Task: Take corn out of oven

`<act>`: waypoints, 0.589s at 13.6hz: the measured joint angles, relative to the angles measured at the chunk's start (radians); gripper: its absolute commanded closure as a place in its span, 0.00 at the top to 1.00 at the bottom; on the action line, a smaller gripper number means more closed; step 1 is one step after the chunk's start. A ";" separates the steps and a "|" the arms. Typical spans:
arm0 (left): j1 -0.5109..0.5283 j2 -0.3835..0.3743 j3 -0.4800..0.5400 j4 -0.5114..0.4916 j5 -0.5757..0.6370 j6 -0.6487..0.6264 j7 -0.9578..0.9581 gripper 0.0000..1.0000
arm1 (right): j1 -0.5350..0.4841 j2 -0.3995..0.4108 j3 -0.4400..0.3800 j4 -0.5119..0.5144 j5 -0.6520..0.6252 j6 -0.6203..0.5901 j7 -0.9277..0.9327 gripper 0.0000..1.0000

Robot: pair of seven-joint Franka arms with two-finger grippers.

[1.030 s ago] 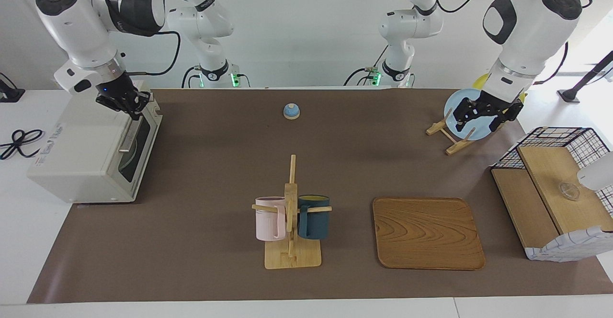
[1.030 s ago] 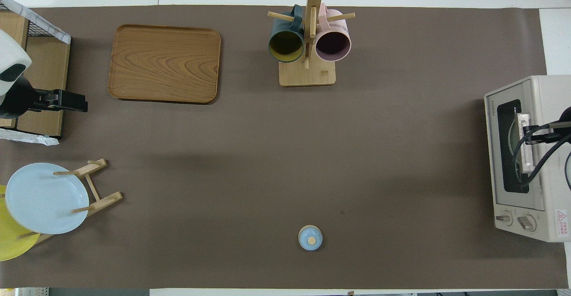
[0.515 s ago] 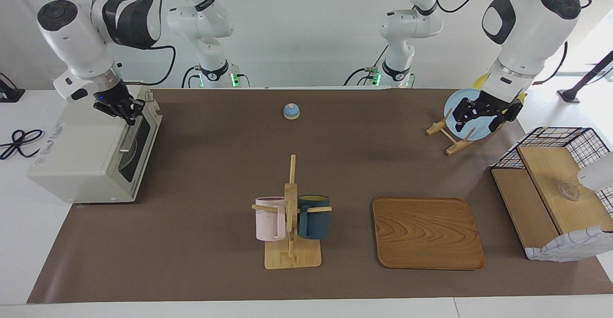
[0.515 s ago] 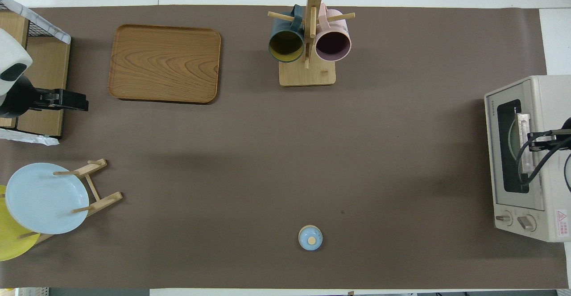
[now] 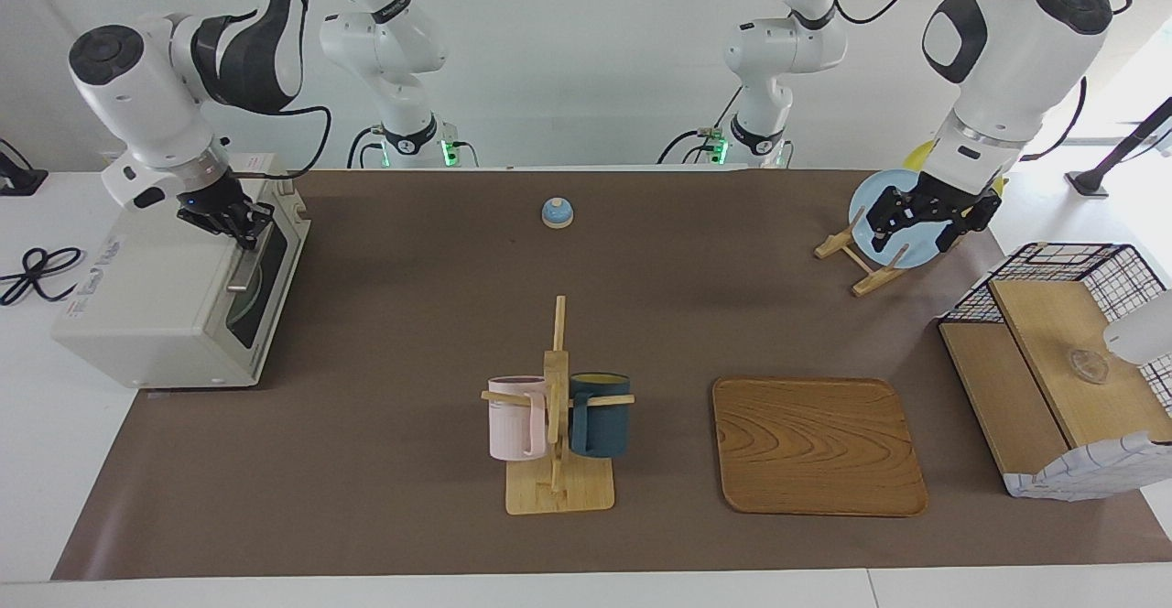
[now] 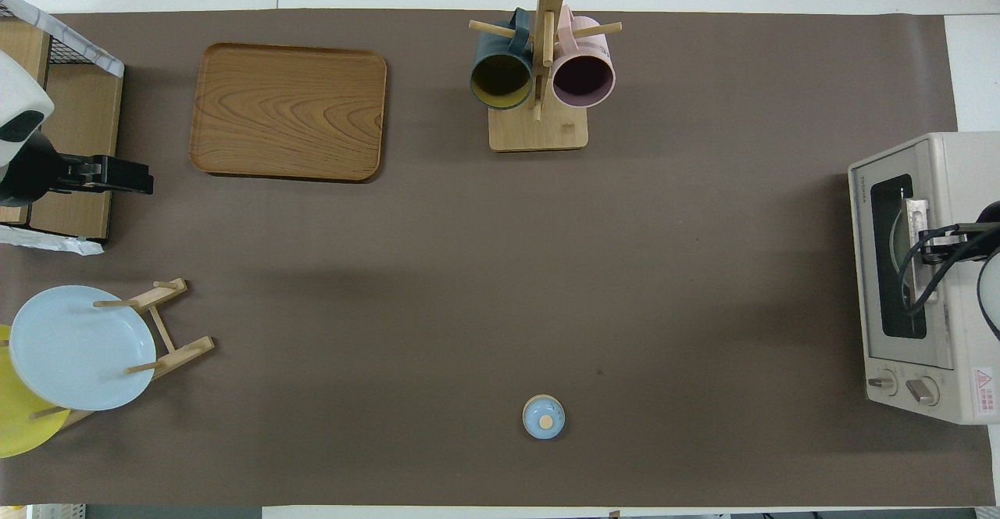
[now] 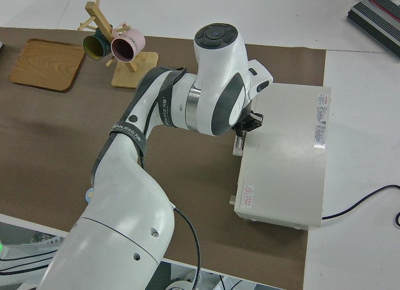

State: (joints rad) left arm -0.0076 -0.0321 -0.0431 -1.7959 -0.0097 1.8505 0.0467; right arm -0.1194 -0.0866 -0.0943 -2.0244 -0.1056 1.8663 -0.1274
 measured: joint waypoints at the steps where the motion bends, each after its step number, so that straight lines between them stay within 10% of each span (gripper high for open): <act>1: 0.000 -0.001 -0.001 0.000 0.000 0.000 0.000 1.00 | -0.004 0.002 0.000 0.000 0.000 0.000 0.000 0.00; 8: 0.000 -0.003 0.000 0.000 0.000 -0.002 0.000 1.00 | -0.004 0.004 0.001 -0.011 0.001 0.003 0.000 0.00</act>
State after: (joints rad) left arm -0.0076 -0.0354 -0.0433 -1.7959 -0.0096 1.8485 0.0466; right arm -0.1238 -0.0823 -0.0931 -2.0353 -0.1045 1.8688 -0.1274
